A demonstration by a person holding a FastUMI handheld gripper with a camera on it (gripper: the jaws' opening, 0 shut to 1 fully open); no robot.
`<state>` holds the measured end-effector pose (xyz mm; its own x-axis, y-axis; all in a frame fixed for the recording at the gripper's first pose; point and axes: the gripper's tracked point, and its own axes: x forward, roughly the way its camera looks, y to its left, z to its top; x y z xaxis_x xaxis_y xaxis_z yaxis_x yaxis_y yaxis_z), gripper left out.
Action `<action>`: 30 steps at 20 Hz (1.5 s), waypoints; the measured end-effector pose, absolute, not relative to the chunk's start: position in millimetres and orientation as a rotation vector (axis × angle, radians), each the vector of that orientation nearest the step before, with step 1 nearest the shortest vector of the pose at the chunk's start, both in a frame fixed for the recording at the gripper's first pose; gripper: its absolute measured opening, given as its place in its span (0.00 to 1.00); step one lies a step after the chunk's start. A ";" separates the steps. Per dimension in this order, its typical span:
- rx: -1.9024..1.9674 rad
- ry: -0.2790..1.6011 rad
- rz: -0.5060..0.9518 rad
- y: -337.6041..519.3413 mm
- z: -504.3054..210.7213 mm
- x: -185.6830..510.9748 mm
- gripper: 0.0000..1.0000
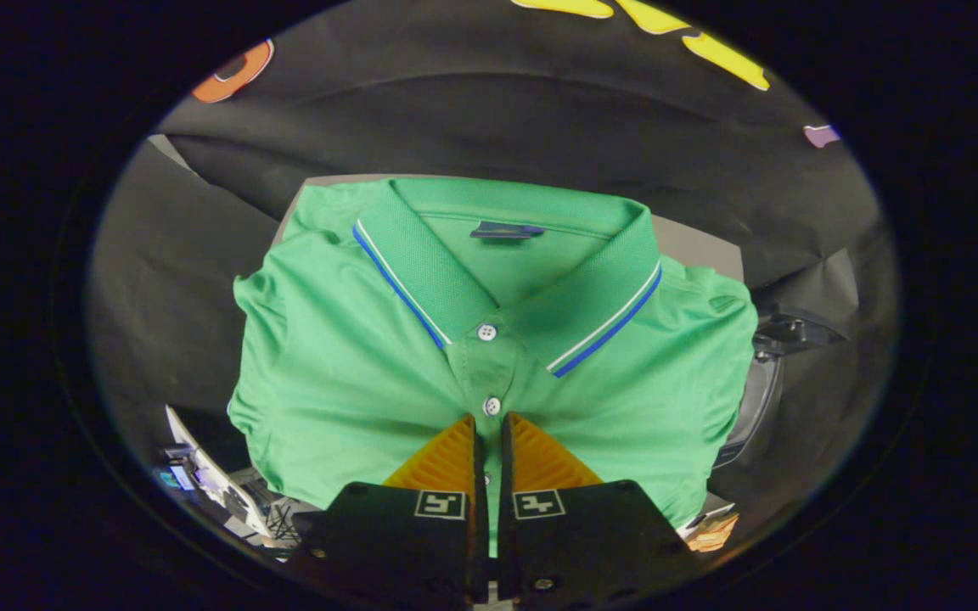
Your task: Put the clothes into the washing machine and then close the washing machine lid.
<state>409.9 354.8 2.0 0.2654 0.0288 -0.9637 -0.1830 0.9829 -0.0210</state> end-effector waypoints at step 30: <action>0.103 1.093 0.394 375.8 216.9 396.7 0.06</action>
<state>396.7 375.8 216.9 0.3983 0.3606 -0.8434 -0.2604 0.9261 0.2730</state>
